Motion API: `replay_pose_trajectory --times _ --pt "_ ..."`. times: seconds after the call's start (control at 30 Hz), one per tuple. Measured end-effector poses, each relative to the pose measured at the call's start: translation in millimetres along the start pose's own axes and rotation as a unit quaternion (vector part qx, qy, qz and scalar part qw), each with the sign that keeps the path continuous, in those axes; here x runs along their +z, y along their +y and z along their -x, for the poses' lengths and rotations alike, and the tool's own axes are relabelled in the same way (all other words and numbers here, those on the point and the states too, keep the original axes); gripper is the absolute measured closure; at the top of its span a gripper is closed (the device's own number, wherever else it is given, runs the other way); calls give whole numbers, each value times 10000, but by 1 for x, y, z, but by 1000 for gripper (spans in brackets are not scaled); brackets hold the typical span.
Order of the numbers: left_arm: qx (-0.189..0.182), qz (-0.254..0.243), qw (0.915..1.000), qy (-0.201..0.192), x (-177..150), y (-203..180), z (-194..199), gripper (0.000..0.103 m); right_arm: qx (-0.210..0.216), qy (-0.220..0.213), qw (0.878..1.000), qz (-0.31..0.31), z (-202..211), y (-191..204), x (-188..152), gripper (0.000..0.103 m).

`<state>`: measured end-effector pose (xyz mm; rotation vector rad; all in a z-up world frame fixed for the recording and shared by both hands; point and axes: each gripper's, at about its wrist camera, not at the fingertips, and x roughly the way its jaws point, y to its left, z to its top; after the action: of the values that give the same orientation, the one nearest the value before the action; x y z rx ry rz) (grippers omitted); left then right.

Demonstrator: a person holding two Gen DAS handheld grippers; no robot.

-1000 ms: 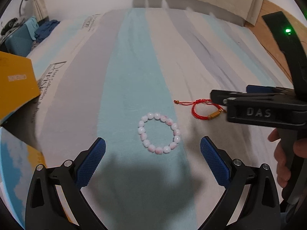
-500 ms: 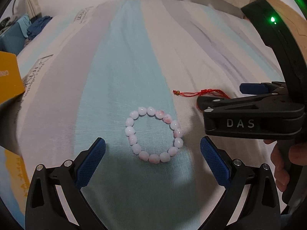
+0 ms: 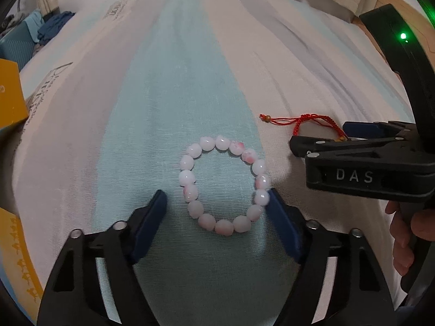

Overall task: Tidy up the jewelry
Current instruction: 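Grasp the white pearl bracelet with the left tool while the right tool grasps the red string bracelet, then carry the pearl bracelet with the left tool while the right tool carries the red bracelet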

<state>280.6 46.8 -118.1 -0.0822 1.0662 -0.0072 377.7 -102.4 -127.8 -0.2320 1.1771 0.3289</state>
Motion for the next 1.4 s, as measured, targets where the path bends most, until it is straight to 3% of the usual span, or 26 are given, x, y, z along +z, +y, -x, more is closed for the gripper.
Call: replay_pose_trajectory --times 0.37,0.57,0.67,0.87,1.4 --pt "-119 31 9999 35 0 9 6 82 173 -46 9998 5 7 -4 -6 47" --pt "-187 -26 9998 -21 1 12 10 83 237 -116 9994 -219 13 -14 -6 68" --pt "-203 -8 9998 -91 3 12 15 83 274 -135 9992 -276 16 -18 -6 73" --pt "-235 61 9996 -173 5 16 23 83 470 -159 9980 -392 20 -22 -5 78" --pt "-252 121 9988 -411 -3 15 53 83 564 -294 9971 -428 35 -30 -7 79"
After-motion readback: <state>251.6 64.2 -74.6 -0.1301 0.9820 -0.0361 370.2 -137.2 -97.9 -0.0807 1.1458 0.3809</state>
